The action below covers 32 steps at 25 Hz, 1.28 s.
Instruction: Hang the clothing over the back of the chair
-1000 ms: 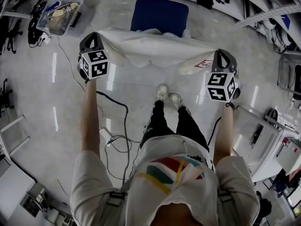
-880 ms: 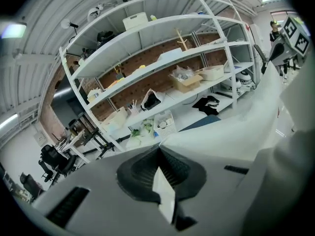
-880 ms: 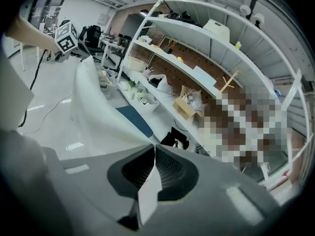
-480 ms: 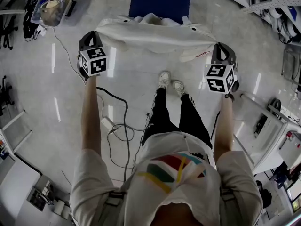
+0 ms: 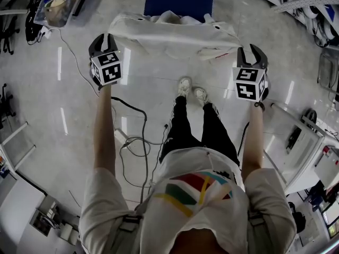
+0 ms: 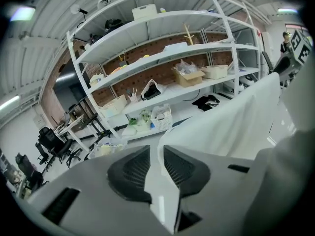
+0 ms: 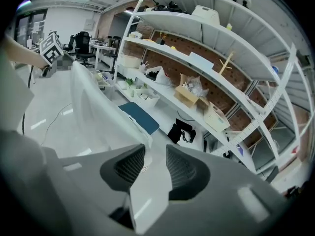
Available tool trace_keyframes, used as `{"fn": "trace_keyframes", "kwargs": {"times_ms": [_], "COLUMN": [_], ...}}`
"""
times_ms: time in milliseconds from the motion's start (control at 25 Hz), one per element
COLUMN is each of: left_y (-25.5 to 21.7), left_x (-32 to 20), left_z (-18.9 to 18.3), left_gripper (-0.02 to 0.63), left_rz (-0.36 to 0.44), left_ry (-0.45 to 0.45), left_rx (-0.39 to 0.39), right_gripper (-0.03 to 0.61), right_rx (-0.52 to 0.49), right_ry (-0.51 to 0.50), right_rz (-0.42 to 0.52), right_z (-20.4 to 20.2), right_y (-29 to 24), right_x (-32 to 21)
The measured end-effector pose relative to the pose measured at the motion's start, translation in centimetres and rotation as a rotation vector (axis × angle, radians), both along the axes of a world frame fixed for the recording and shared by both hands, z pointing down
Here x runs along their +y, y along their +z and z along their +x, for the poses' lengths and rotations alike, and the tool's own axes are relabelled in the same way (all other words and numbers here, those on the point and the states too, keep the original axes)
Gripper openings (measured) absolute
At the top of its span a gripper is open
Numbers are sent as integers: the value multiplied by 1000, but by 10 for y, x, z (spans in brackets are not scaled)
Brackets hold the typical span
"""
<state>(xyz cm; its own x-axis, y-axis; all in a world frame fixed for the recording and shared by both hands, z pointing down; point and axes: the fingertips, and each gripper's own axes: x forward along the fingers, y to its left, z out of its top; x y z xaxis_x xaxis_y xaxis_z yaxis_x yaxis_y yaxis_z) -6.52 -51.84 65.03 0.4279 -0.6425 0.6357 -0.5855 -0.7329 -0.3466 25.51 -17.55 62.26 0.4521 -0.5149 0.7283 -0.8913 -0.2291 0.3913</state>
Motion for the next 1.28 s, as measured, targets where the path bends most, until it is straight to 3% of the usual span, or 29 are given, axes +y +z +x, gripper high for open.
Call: {"fn": "trace_keyframes", "kwargs": {"times_ms": [120,400,480,600,760,960,1160,1280], "left_y": [-5,-29,-44,-79,-142,-244,-330,-362], "left_x": [3,8,11,16,28,50,114,158], "left_z": [1,9,14,28,53,90,105,107], "left_gripper": [107,106,104,52,26,16,14,14], "left_rz": [-11,26,48,94,147,256,295,289], "left_ry": [-9,-10,-9,-3,6,27,54,80], "left_rx": [18,61,89,137,238,417,614,673], "right_gripper": [138,140,86,7,6,6,6,6], "right_rx": [-1,-1,37,98,140,220,273,288], "right_ry": [-12,0,17,39,27,-14,-126,-175], "right_rz": [1,110,155,224,330,513,637,713], "right_z": [-2,-1,5,15,21,26,-5,-29], "right_y": [-4,-37,-55,-89,-142,-223,-292,-329], "right_x": [2,-4,-5,-7,-11,-18,-13,-6]}}
